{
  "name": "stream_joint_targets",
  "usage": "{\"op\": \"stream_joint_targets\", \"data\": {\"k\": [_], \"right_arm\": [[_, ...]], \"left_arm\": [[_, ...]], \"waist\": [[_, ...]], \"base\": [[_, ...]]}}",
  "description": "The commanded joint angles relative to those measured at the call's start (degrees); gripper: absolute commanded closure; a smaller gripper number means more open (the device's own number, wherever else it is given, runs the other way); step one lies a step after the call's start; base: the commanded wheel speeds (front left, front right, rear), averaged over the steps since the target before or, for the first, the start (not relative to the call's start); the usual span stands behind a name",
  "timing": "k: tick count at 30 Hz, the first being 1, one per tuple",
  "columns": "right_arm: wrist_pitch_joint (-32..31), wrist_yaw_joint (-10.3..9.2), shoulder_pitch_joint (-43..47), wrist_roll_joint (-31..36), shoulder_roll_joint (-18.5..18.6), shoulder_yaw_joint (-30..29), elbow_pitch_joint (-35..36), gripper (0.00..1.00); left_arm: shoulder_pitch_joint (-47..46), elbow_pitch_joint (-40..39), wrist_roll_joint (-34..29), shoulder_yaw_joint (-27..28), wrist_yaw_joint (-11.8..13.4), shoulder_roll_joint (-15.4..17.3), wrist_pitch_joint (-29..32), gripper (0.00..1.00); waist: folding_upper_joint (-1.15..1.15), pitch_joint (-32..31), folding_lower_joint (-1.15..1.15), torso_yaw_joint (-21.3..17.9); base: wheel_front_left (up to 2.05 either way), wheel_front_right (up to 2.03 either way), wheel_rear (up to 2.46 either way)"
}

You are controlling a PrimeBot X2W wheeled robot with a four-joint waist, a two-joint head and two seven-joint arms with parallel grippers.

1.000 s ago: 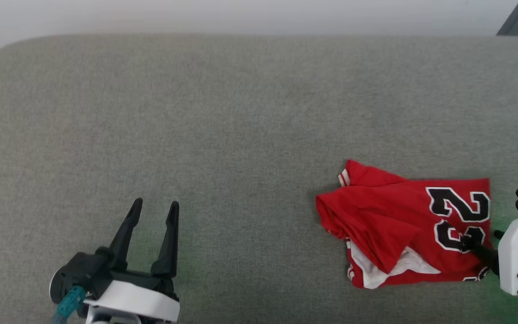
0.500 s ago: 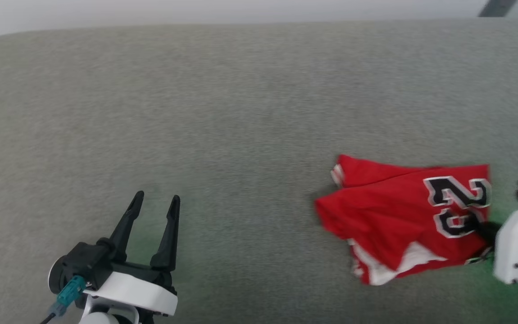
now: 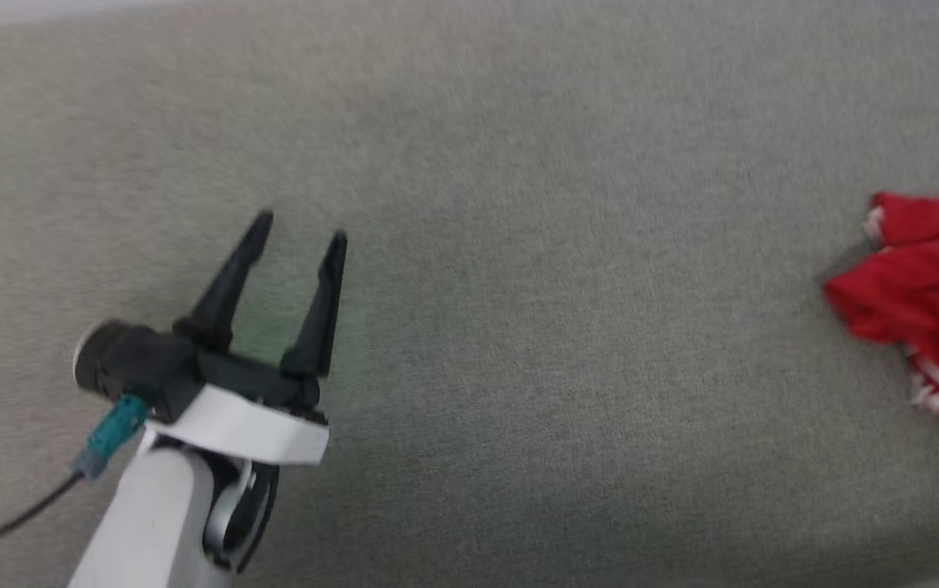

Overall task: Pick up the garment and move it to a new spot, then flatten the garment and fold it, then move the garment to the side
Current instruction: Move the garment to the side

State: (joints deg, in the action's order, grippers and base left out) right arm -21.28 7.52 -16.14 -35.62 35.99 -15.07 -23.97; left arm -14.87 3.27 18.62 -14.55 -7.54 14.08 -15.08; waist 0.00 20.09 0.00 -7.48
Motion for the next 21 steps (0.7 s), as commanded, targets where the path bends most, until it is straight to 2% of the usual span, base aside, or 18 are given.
{"op": "stream_joint_targets", "data": {"k": [1, 7, 8, 15, 16, 17, 18, 21], "right_arm": [[1.6, -0.06, -2.3, 1.0, -0.4, -1.4, -1.5, 1.0], [9.5, -0.06, -11.1, 5.7, -0.7, -6.4, -10.5, 1.0], [12.2, -0.06, -14.1, 7.8, -1.1, -7.1, -14.0, 1.0], [18.3, -0.06, -20.6, 14.8, -1.9, -7.8, -25.8, 1.0], [19.0, -0.06, -20.9, 15.5, -1.8, -7.8, -27.1, 0.72], [19.8, -0.06, -21.2, 16.0, -1.7, -7.8, -28.0, 0.23], [20.5, -0.06, -21.6, 16.3, -1.7, -7.6, -28.9, 0.0], [22.3, -0.06, -22.0, 17.4, -1.6, -6.0, -30.3, 0.0]], "left_arm": [[-2.1, -0.4, 0.2, -0.4, 0.1, 0.4, -0.1, 0.0], [-8.6, -1.9, 0.0, -1.6, 0.1, 2.2, -0.1, 0.0], [-10.1, -2.0, 0.1, -1.8, 0.1, 2.7, -0.1, 0.0], [-10.5, -2.3, 0.2, -0.8, 0.1, 2.4, -0.1, 0.0], [-10.1, -2.4, 0.1, -0.6, 0.1, 2.2, -0.1, 0.0], [-9.7, -2.3, 0.1, -0.5, 0.1, 2.1, -0.1, 0.0], [-9.3, -2.3, 0.2, -0.3, 0.1, 2.0, -0.1, 0.0], [-8.0, -1.7, 0.2, 0.2, 0.1, 1.5, -0.1, 0.0]], "waist": [[0.0, 3.5, 0.0, -2.1], [0.0, 10.0, 0.0, -2.3], [0.0, 11.4, 0.0, -2.0], [0.0, 11.4, 0.0, -0.6], [0.0, 11.1, 0.0, -0.4], [0.0, 10.7, 0.0, -0.1], [0.0, 10.2, 0.0, 0.0], [0.0, 8.0, 0.0, 0.4]], "base": [[0.0, 0.0, 0.0], [0.0, 0.0, 0.0], [0.0, 0.0, 0.0], [0.0, 0.0, 0.0], [0.0, 0.0, 0.0], [0.0, 0.0, 0.0], [0.0, 0.0, 0.0], [0.0, 0.0, 0.0]]}}
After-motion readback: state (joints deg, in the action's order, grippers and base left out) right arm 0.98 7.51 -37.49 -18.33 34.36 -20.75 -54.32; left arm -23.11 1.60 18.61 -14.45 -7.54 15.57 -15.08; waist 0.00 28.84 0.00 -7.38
